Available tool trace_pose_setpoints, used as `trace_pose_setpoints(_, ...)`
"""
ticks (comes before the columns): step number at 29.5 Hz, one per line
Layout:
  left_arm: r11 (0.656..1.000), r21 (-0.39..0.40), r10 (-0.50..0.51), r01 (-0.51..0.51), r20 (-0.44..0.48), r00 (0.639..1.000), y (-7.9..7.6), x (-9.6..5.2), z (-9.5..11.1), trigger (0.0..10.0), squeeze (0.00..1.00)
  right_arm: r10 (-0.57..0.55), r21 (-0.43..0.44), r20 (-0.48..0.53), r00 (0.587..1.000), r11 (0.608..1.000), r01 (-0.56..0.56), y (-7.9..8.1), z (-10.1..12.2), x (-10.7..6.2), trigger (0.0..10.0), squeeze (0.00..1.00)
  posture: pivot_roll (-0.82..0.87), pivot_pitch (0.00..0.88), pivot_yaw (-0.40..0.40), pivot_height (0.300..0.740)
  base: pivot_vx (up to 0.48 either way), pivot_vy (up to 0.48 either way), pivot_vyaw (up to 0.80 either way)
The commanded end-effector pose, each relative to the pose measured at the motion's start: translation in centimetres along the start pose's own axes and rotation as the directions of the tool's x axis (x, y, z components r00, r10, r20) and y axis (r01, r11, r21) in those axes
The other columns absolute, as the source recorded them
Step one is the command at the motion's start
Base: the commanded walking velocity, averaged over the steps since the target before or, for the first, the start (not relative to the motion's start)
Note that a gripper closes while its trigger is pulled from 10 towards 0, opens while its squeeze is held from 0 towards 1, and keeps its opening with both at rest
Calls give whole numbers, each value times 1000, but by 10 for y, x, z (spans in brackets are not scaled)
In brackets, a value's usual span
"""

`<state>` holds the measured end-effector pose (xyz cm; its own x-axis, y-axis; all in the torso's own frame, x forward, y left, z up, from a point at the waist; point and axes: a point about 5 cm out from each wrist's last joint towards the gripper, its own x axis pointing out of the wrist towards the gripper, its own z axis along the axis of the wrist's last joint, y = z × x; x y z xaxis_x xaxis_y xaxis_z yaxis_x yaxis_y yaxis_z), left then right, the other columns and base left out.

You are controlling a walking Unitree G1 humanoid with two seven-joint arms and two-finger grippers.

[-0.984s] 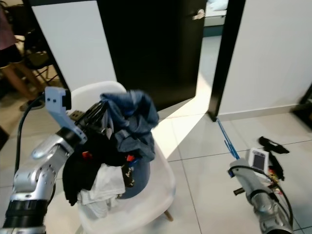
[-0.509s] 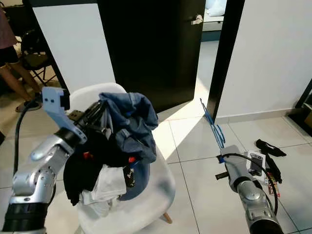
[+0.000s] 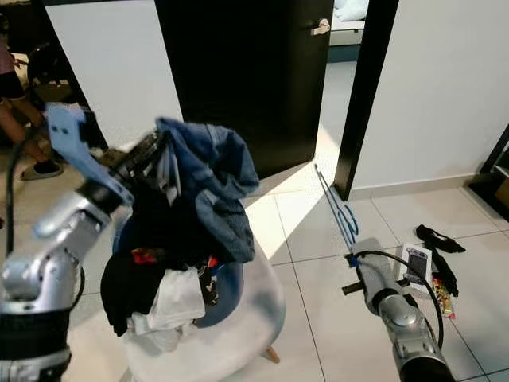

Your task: Hang hanger

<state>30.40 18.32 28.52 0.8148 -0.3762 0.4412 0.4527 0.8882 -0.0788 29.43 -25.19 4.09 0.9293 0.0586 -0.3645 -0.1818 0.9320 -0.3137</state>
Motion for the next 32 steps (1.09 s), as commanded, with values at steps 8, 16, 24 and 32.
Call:
trace_pose_setpoints(8,999,29,-24,19,188,982,2,4,56,10000,0,39,38,-16,999,999,-39,9,-3,3,10000,0,-38,0,3,740,-60,0,0)
trace_pose_setpoints(16,995,26,-102,99,128,987,-3,-9,48,10000,0,50,50,-25,998,998,-49,15,-2,7,10000,0,-25,0,-4,740,-330,0,0)
trace_pose_setpoints(24,998,6,-62,62,-28,998,7,-23,10,10000,0,52,48,-23,998,998,-51,14,1,10,10000,0,-24,0,-4,740,-343,0,0)
trace_pose_setpoints(32,951,226,290,-210,-425,858,50,-64,-88,10000,0,48,44,-26,998,998,-47,14,0,9,10000,0,-29,0,0,740,-67,0,0)
